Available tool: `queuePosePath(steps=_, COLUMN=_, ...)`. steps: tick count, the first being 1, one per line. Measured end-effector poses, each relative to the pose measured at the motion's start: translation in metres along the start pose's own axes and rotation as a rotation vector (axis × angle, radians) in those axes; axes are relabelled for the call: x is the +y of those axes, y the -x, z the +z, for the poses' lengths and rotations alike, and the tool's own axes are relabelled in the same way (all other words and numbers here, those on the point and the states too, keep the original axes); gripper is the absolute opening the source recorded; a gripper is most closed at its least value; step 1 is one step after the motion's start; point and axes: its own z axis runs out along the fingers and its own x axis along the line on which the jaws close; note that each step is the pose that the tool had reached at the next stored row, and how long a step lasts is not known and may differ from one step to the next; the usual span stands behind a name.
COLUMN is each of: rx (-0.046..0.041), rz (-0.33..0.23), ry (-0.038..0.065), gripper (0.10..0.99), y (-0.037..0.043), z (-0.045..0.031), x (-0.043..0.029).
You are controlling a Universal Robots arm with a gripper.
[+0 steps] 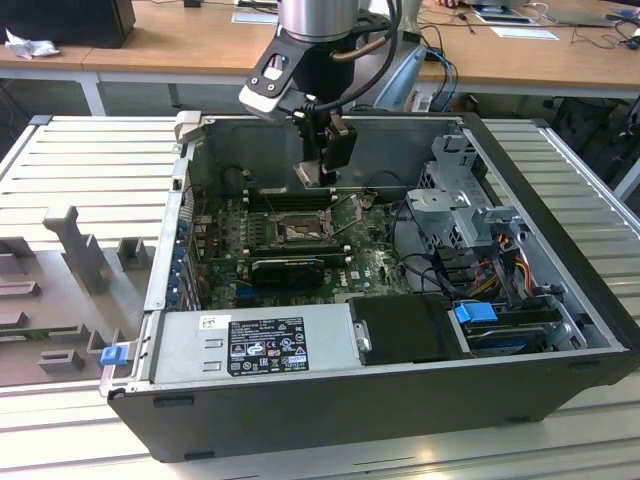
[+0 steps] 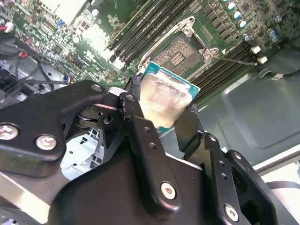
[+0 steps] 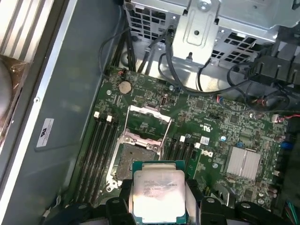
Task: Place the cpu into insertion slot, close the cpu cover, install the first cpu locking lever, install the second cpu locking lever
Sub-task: 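Place the cpu into insertion slot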
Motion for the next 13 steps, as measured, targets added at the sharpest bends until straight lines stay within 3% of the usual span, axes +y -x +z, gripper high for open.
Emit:
queuePosePath(steps=6, rx=-0.0087, rz=0.098, ry=0.002, gripper=0.533, y=0.0000, z=0.0010, x=-0.0001)
queuePosePath(steps=13, rx=-0.0121, rz=0.137, ry=0.003, gripper=0.533, y=0.0000, z=0.0026, x=-0.0002)
